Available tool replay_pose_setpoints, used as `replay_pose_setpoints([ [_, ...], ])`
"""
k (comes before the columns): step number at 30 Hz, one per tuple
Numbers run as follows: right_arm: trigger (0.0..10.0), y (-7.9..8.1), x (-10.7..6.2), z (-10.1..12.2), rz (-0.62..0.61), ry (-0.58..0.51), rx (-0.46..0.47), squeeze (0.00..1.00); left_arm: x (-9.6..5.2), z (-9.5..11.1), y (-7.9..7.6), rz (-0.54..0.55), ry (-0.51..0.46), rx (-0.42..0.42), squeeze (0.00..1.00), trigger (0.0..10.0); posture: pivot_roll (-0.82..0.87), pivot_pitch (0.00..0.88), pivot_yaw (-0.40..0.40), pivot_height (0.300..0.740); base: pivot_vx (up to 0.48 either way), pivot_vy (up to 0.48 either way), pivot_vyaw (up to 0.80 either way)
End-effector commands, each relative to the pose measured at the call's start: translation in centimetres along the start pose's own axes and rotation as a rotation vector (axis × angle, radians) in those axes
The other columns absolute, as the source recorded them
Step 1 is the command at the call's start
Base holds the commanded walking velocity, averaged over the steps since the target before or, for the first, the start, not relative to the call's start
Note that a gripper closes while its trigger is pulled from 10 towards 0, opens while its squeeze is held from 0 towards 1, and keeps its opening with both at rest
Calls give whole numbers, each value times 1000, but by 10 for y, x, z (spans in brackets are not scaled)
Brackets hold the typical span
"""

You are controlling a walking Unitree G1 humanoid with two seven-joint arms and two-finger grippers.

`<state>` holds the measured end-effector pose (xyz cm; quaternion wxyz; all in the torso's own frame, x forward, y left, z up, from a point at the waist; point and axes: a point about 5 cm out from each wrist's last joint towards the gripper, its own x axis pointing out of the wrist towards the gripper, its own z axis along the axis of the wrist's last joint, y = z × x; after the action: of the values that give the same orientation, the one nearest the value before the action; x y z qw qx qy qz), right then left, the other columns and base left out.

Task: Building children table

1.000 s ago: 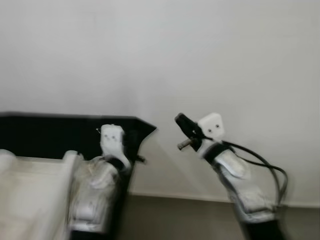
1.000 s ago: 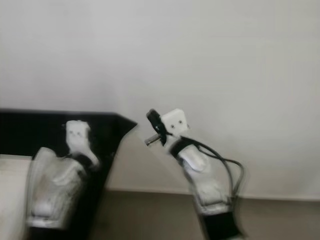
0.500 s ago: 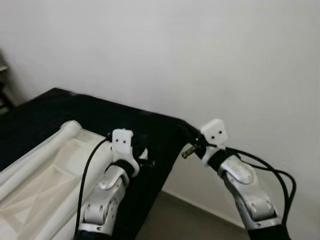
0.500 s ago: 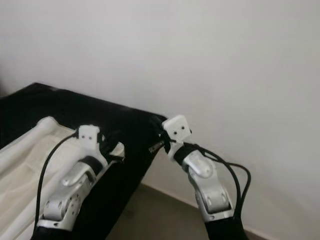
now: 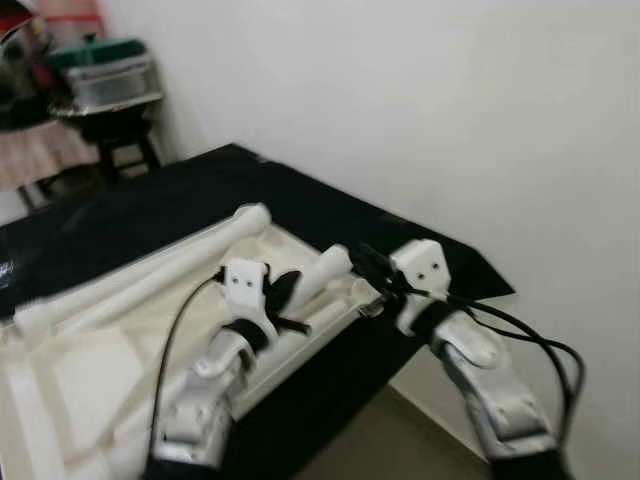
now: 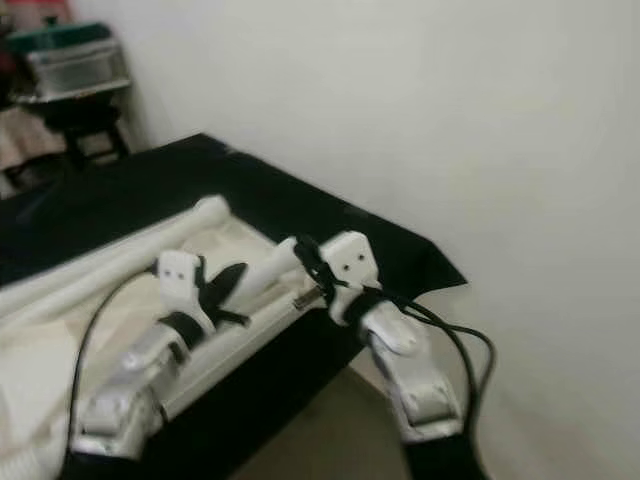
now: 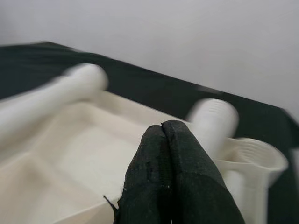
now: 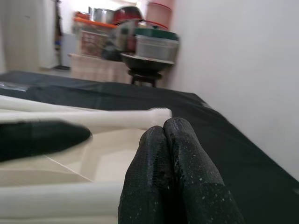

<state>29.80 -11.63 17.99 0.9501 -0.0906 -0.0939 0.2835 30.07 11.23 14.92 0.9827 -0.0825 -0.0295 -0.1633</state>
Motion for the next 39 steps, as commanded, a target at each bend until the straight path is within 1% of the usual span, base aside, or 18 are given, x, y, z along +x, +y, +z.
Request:
replay_pose_setpoints([
  [1, 10000, -1, -1, 0, -3, 2, 6, 0, 0, -1, -3, -7, 3, 0, 0, 10000, -121, 0, -2, 740, 0, 0, 800],
  [9, 10000, 3, 0, 0, 7, -2, 11, 0, 0, 0, -4, -15, -3, -6, 0, 10000, -121, 0, -4, 740, 0, 0, 800],
  [29, 10000, 3, 2, 2, 2, -14, 17, 0, 0, 3, -1, 1, -17, 5, 0, 10000, -113, 0, -4, 740, 0, 0, 800],
  [34, 10000, 1, 2, 4, -25, -35, 20, 0, -1, 3, -2, -6, -15, 3, 0, 10000, -112, 0, -6, 740, 0, 0, 800],
  [39, 10000, -1, 3, 1, -69, -15, 24, 0, -2, 3, -4, -20, -18, -5, 0, 10000, -112, 0, -10, 740, 0, -461, 0],
])
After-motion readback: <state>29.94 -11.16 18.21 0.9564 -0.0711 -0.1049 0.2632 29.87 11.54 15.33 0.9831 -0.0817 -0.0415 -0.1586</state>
